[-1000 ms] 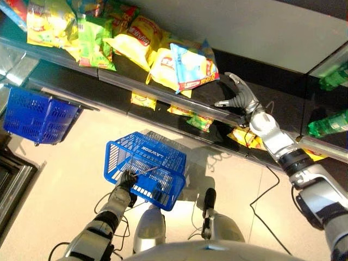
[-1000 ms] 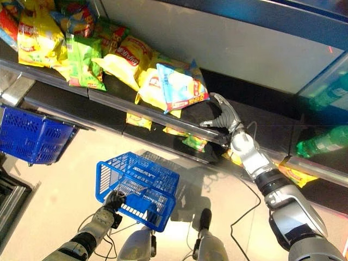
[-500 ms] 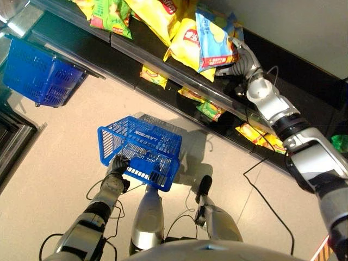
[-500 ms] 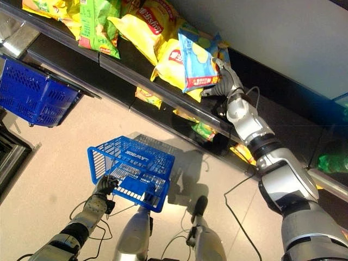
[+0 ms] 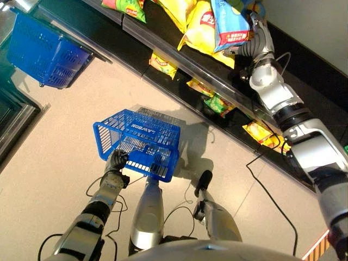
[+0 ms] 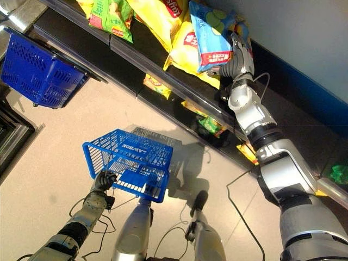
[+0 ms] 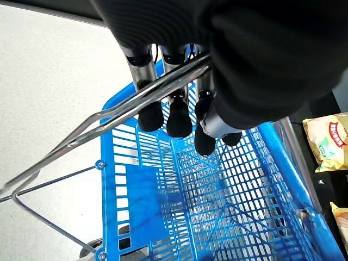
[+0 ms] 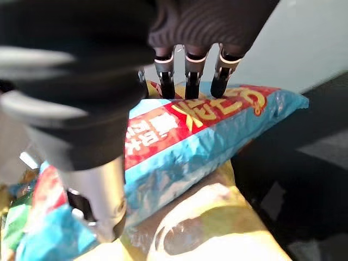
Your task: Pick up the snacks into the basket
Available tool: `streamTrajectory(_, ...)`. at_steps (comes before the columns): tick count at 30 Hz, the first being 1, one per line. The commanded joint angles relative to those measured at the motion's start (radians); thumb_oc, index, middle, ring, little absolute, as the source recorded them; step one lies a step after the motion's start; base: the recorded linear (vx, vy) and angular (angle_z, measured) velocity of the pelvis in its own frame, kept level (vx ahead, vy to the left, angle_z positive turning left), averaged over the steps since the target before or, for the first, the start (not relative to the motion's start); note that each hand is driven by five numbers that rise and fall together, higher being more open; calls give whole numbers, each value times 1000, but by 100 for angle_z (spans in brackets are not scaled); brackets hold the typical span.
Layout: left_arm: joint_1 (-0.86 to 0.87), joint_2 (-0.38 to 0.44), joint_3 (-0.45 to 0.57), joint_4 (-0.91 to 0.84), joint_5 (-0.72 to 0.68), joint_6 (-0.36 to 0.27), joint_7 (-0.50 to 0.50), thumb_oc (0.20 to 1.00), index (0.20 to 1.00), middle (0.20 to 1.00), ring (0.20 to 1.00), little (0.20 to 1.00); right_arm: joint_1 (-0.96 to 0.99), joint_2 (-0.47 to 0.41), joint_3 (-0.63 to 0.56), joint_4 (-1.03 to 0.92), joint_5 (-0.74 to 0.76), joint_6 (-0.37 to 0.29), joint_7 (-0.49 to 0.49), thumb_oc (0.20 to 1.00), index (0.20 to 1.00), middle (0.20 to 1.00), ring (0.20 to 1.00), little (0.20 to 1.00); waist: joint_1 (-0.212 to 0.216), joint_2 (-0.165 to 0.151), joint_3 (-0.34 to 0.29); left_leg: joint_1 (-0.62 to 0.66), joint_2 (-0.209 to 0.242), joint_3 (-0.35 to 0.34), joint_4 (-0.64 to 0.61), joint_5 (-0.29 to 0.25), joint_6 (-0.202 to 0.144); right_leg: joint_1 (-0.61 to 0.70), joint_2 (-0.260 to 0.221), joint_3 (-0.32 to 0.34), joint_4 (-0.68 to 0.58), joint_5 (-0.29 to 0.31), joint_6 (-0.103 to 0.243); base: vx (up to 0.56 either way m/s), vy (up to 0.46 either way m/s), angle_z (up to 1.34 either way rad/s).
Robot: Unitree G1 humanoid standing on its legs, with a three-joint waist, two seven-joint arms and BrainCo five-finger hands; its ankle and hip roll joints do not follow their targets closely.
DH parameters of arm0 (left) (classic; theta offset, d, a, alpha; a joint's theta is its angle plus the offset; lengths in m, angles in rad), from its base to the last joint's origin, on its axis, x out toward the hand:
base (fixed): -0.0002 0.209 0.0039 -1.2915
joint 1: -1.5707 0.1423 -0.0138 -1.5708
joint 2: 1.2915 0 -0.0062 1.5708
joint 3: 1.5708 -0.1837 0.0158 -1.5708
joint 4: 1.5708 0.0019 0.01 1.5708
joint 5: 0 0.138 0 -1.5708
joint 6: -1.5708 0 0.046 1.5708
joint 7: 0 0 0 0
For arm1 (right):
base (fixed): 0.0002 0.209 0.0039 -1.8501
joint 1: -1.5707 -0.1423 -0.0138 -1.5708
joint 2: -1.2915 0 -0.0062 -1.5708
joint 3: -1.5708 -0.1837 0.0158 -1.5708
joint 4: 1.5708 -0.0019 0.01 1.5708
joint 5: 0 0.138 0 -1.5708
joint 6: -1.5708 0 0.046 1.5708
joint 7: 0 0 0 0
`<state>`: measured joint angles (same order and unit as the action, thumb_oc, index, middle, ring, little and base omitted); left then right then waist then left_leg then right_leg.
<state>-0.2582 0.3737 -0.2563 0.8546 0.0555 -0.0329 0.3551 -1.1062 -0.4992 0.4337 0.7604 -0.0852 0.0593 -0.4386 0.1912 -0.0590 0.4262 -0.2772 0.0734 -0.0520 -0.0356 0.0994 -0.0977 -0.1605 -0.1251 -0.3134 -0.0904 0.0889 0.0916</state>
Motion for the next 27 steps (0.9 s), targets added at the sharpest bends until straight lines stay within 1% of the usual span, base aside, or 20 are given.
streamTrajectory(1, 74, 29, -66, -28, 31, 2, 20, 200, 200, 200, 200, 200, -21, 24, -7, 33, -13, -38, -12, 435, 435, 435, 435, 435, 67, 6, 18, -29, -107, 10, -31, 15, 77, -41, -53, 26, 24, 67, 82, 0, 0, 0)
streamTrajectory(2, 80, 28, -70, -34, 32, 0, 21, 200, 200, 200, 200, 200, -7, 38, -12, 44, -13, -39, -12, 200, 200, 200, 200, 200, 70, 11, 19, -33, -109, 7, -31, 15, 77, -42, -54, 24, 24, 68, 83, 0, 0, 0)
streamTrajectory(4, 86, 24, -72, -40, 35, -1, 22, 200, 200, 200, 200, 200, 15, 55, -22, 51, -10, -39, -15, 200, 200, 200, 200, 200, 73, 14, 18, -34, -111, 4, -31, 15, 78, -42, -54, 22, 22, 68, 84, 2, 21, 6)
streamTrajectory(6, 100, 17, -76, -61, 39, -4, 18, 200, 200, 200, 200, 200, 73, 90, -42, 65, -11, -44, -18, 200, 200, 200, 200, 200, 78, 23, 20, -32, -112, 2, -28, 11, 81, -39, -56, 20, 19, 68, 84, 7, 27, 4)
streamTrajectory(9, 106, 17, -74, -72, 44, -4, 18, 200, 200, 200, 200, 200, 110, 109, -57, 70, 4, -50, -20, 200, 200, 200, 200, 200, 77, 27, 20, -29, -113, 1, -28, 10, 82, -36, -56, 20, 20, 66, 85, 0, 0, 0)
streamTrajectory(10, 112, 15, -65, -75, 45, -3, 19, 200, 200, 200, 200, 200, 160, 124, -75, 59, 30, -58, -16, 200, 200, 200, 200, 200, 71, 27, 20, -23, -114, 1, -31, 9, 82, -35, -56, 21, 20, 65, 84, 0, 0, 0)
streamTrajectory(11, 113, 16, -66, -75, 45, -3, 19, 200, 200, 200, 200, 200, 162, 124, -75, 58, 30, -58, -16, 200, 200, 200, 200, 200, 71, 27, 19, -22, -114, 1, -31, 9, 82, -35, -56, 21, 20, 65, 85, 0, 0, 0)
streamTrajectory(12, 106, 15, -54, -70, 46, 1, 16, 200, 200, 200, 200, 200, 231, 127, -105, 27, 74, -70, -11, 200, 200, 200, 200, 200, 57, 29, 14, -15, -112, 3, -33, 8, 80, -31, -57, 25, 21, 63, 84, 0, 0, 0)
streamTrajectory(15, 104, 16, -49, -66, 47, 1, 15, 200, 200, 200, 200, 200, 252, 117, -117, 7, 90, -75, -6, 200, 200, 200, 200, 200, 51, 28, 12, -12, -112, 5, -34, 7, 80, -31, -57, 27, 21, 63, 84, -20, 8, 1)
streamTrajectory(16, 98, 19, -34, -59, 42, 3, 15, 200, 200, 200, 200, 200, 295, 108, -149, -39, 137, -88, -12, 200, 200, 200, 200, 200, 38, 25, 11, -5, -111, 10, -34, 5, 80, -31, -56, 33, 24, 63, 83, 0, 0, 0)
streamTrajectory(17, 98, 19, -34, -59, 42, 3, 15, 200, 200, 200, 200, 200, 296, 108, -150, -40, 137, -87, -12, 200, 200, 200, 200, 200, 39, 25, 11, -5, -111, 11, -35, 5, 80, -31, -56, 33, 24, 63, 83, 0, 0, 0)
streamTrajectory(18, 99, 21, -29, -58, 40, 3, 14, 200, 200, 200, 200, 200, 313, 97, -161, -58, 148, -89, -11, 200, 200, 200, 200, 200, 34, 24, 10, -1, -110, 13, -34, 3, 80, -32, -56, 37, 25, 63, 83, 0, 0, 0)
streamTrajectory(19, 91, 25, -13, -51, 33, 5, 11, 200, 200, 200, 200, 200, 345, 75, -191, -98, 187, -107, -13, 200, 200, 200, 200, 200, 18, 19, 7, 6, -109, 19, -32, -1, 83, -31, -54, 45, 28, 63, 82, -36, 1, -1)
streamTrajectory(20, 84, 28, -10, -43, 31, 6, 10, 200, 200, 200, 200, 200, 366, 62, -216, -120, 207, -111, -15, 200, 200, 200, 200, 200, 14, 15, 7, 13, -109, 23, -31, -3, 84, -28, -53, 52, 29, 62, 81, 0, 0, 0)
streamTrajectory(21, 83, 28, -11, -43, 31, 6, 10, 200, 200, 200, 200, 200, 367, 62, -216, -120, 207, -110, -15, 200, 200, 200, 200, 200, 14, 15, 7, 14, -109, 24, -31, -4, 84, -28, -53, 52, 29, 62, 81, -41, -15, -4)
streamTrajectory(23, 89, 39, 6, -47, 40, 10, 0, 200, 200, 200, 200, 200, 403, -6, -277, -202, 233, -130, -22, 200, 200, 200, 200, 200, -9, 7, 1, 21, -108, 35, -29, -7, 85, -31, -50, 63, 33, 63, 81, -50, -17, -7)
streamTrajectory(25, 88, 42, 9, -44, 42, 12, -5, 200, 200, 200, 200, 200, 422, -21, -290, -225, 237, -134, -22, 200, 200, 200, 200, 200, -12, 5, -1, 23, -108, 39, -26, -9, 85, -33, -50, 68, 36, 62, 80, -22, -10, -6)
streamTrajectory(26, 73, 52, 24, -26, 36, 18, -9, 200, 200, 200, 200, 200, 440, -70, -332, -282, 266, -145, -25, 200, 200, 200, 200, 200, -32, -2, -10, 33, -108, 45, -28, -11, 87, -34, -47, 76, 41, 60, 78, -15, -20, -9)
streamTrajectory(27, 72, 54, 30, -22, 35, 19, -11, 200, 200, 200, 200, 200, 457, -94, -357, -315, 272, -148, -25, 200, 200, 200, 200, 200, -37, -3, -12, 40, -108, 49, -30, -11, 87, -32, -46, 81, 44, 59, 77, -24, -25, -12)
